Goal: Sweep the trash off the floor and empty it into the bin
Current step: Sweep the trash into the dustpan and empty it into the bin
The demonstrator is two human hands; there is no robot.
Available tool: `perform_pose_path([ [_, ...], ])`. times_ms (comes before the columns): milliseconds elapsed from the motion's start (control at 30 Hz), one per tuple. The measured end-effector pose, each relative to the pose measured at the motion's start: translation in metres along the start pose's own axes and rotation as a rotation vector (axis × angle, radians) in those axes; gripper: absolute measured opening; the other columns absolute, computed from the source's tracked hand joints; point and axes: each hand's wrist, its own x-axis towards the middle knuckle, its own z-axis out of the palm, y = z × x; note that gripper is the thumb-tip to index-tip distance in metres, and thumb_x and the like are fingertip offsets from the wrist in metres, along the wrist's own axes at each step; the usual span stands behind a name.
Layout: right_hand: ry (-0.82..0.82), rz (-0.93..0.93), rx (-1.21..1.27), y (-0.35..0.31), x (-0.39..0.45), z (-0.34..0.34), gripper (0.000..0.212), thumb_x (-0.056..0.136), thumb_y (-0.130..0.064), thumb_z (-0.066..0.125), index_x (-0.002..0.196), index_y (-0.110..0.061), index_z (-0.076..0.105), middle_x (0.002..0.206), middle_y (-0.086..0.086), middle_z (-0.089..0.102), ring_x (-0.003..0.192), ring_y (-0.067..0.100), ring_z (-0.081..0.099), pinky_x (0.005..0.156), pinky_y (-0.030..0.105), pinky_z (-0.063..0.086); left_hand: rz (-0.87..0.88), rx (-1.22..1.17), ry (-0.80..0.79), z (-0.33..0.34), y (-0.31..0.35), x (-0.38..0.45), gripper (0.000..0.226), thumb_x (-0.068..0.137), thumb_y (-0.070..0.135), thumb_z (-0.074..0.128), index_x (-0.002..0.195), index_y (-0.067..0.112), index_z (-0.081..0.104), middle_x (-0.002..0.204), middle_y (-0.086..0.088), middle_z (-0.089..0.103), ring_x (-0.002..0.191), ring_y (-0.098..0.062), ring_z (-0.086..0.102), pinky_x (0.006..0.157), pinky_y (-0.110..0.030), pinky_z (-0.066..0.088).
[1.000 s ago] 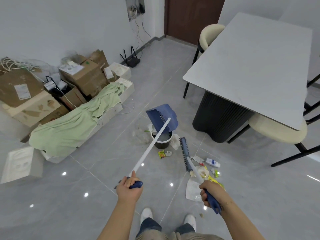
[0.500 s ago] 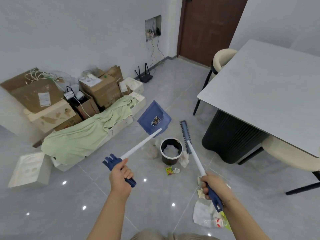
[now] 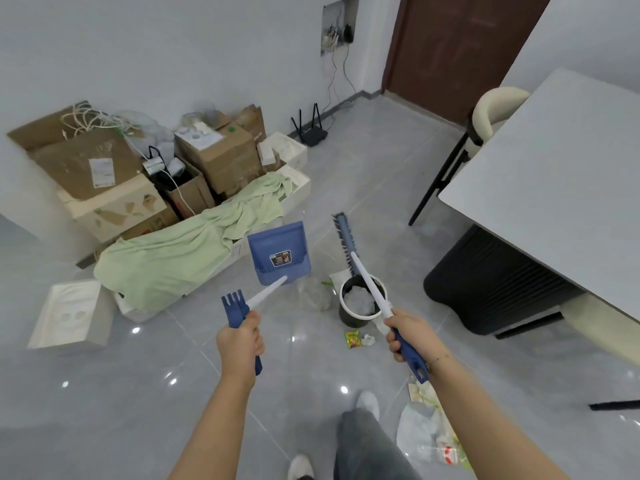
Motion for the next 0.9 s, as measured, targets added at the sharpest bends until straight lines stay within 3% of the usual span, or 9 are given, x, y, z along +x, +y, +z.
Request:
perform_pose_path([
  [333,-0.121,0.181,0.009,-0.057,0.048,-0.002,0.045,0.097,-0.007,0.038,0.141,0.000,0.032,0.057,0.002,0.038,0.031,0.006,0.034,0.033,0.016,0.027,-0.084,0.070,0.184,0.041,0.007,0.050,0.029,0.086,-0.003,0.056,0.065,0.013,0.046,0.036,0.011,0.034,0.029,-0.002,0.028,0.034,-0.011,0.023],
  [500,-0.148,0.214,-0.081,-0.048,0.064,0.000,0.042,0.096,-0.005,0.036,0.137,-0.013,0.035,0.056,0.004,0.040,0.038,0.010,0.036,0.039,0.020,0.029,-0.099,0.137,0.227,0.065,0.010,0.064,0.030,0.085,-0.004,0.054,0.064,0.015,0.042,0.049,0.001,0.032,0.029,-0.003,0.026,0.034,-0.011,0.022],
  [900,-0.070,0.161,-0.110,-0.063,0.102,-0.023,0.036,0.095,-0.004,0.037,0.130,-0.010,0.044,0.059,0.007,0.040,0.043,0.013,0.037,0.040,0.020,0.033,-0.131,0.207,0.227,0.084,0.005,0.071,0.025,0.085,-0.004,0.055,0.070,0.014,0.046,0.057,-0.003,0.033,0.029,-0.002,0.029,0.034,-0.011,0.024],
])
